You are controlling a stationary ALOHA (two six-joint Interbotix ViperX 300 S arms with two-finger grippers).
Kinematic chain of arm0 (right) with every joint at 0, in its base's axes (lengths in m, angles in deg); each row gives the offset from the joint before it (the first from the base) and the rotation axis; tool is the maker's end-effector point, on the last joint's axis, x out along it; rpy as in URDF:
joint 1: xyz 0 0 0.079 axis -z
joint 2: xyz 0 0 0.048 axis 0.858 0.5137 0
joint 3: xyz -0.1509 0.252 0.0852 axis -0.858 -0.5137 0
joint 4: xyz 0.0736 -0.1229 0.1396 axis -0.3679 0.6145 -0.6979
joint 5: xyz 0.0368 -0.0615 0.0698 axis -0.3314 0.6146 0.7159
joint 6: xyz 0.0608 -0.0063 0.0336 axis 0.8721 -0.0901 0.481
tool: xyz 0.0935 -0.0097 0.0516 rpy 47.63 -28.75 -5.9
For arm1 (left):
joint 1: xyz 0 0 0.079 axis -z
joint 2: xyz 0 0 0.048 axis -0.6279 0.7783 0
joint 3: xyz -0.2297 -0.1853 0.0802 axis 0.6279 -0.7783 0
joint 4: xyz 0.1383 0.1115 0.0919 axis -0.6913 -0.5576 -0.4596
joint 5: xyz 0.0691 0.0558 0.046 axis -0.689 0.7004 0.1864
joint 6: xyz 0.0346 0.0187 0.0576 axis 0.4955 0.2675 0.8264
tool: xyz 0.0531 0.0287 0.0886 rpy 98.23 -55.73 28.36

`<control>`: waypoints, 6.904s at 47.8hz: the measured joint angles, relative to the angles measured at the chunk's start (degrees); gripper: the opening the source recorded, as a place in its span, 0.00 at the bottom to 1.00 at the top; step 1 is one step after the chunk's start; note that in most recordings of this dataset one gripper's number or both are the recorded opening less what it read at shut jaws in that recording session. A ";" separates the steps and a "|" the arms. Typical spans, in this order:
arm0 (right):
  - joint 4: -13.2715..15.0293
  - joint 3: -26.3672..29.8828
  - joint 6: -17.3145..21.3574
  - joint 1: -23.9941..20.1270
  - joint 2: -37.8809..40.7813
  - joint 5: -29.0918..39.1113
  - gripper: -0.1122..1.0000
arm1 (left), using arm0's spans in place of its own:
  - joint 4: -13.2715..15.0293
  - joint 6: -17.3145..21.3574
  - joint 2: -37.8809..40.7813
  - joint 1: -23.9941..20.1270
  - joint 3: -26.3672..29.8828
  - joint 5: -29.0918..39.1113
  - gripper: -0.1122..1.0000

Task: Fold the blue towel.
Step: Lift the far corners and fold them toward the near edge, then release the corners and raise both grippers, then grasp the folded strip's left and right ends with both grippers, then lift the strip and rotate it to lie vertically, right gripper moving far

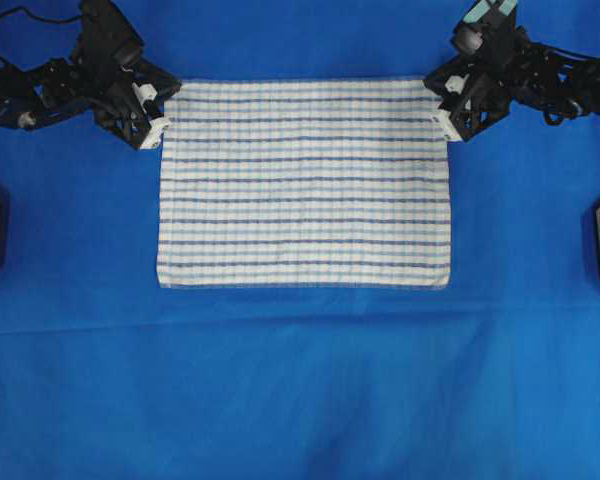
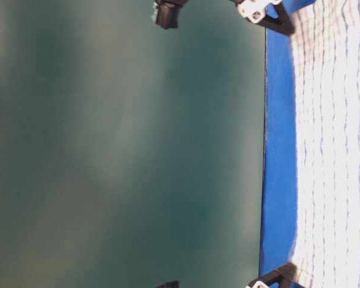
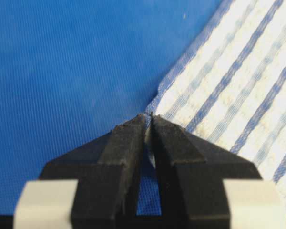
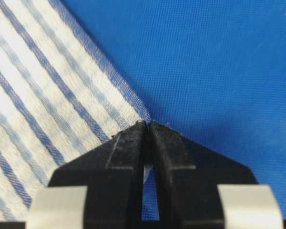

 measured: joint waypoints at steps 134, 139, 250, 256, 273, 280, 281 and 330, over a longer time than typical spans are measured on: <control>-0.44 -7.29 15.03 -37.44 -19.60 14.77 0.64 | 0.18 -8.70 -19.86 36.21 -7.91 13.62 0.75; 0.00 -7.38 15.12 -33.84 -20.74 15.47 0.65 | 0.09 -8.26 -19.95 32.61 -7.91 13.54 0.75; 4.83 -1.93 14.33 -22.15 -31.73 28.56 0.14 | 0.00 -5.54 -30.32 27.69 -1.23 30.76 0.13; 4.92 -2.29 14.41 -22.24 -34.89 29.27 0.14 | 0.00 -5.71 -31.82 28.04 -1.93 30.76 0.13; 6.06 -0.35 14.41 -20.04 -30.59 27.60 0.14 | -0.09 -8.44 -27.25 31.99 0.53 26.72 0.13; 6.94 2.72 14.33 -18.02 -27.42 26.81 0.14 | 0.00 -8.44 -22.50 36.39 4.66 25.05 0.13; 7.03 3.25 14.41 -17.75 -27.07 26.63 0.14 | 0.00 -8.44 -21.71 36.83 5.36 25.05 0.13; 16.96 17.93 14.06 -6.94 -15.82 27.07 0.14 | 0.00 -5.36 7.56 42.89 42.45 23.29 0.13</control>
